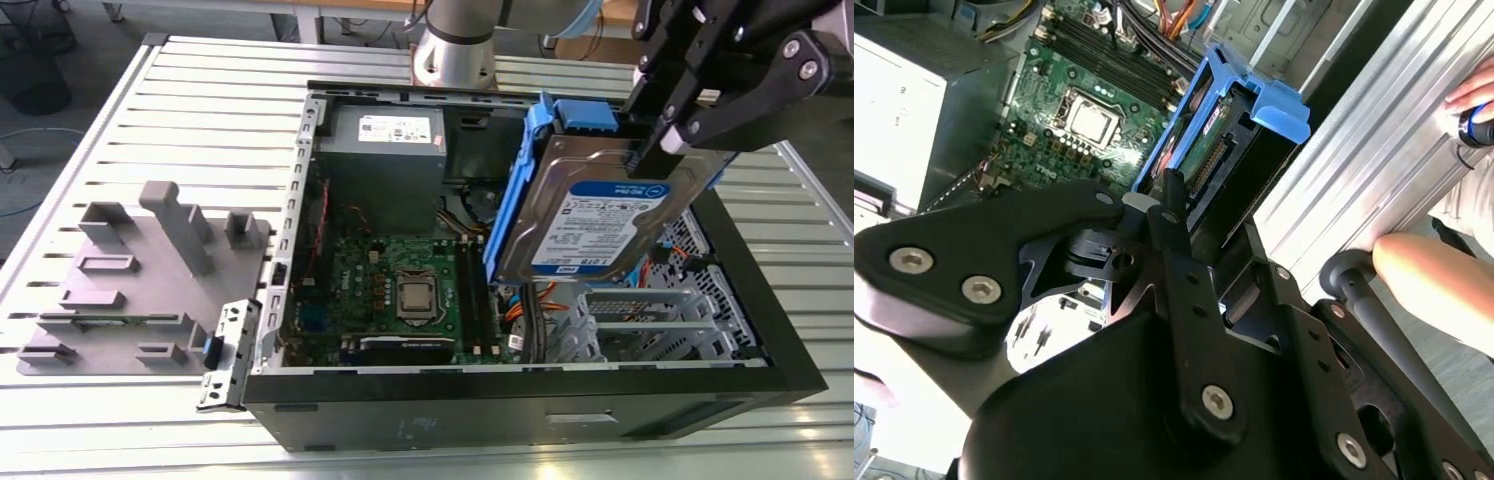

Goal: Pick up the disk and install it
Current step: 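Insert the disk into the insertion slot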

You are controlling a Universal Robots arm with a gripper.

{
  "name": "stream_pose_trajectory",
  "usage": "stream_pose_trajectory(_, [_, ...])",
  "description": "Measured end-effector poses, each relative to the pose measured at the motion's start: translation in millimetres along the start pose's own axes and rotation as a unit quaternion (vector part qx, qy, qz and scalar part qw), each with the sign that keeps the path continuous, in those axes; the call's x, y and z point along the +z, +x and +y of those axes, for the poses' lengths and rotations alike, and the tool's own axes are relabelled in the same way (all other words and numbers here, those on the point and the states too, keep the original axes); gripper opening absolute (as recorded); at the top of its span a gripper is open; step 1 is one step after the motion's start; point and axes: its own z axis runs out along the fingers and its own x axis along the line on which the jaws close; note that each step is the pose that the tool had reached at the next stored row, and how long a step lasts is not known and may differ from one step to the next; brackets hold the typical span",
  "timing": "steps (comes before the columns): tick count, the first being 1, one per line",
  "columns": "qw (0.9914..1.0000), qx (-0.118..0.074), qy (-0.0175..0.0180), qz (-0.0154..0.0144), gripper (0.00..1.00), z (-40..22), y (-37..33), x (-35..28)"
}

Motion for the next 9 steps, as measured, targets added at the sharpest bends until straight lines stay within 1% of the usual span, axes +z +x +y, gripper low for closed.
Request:
stream_pose_trajectory(3, [1.00000,0.000,0.0000,0.0000,0.35,-0.1,3.6,0.1])
stream_pose_trajectory(9, [1.00000,0.000,0.0000,0.0000,0.35,-1.0,3.8,0.0])
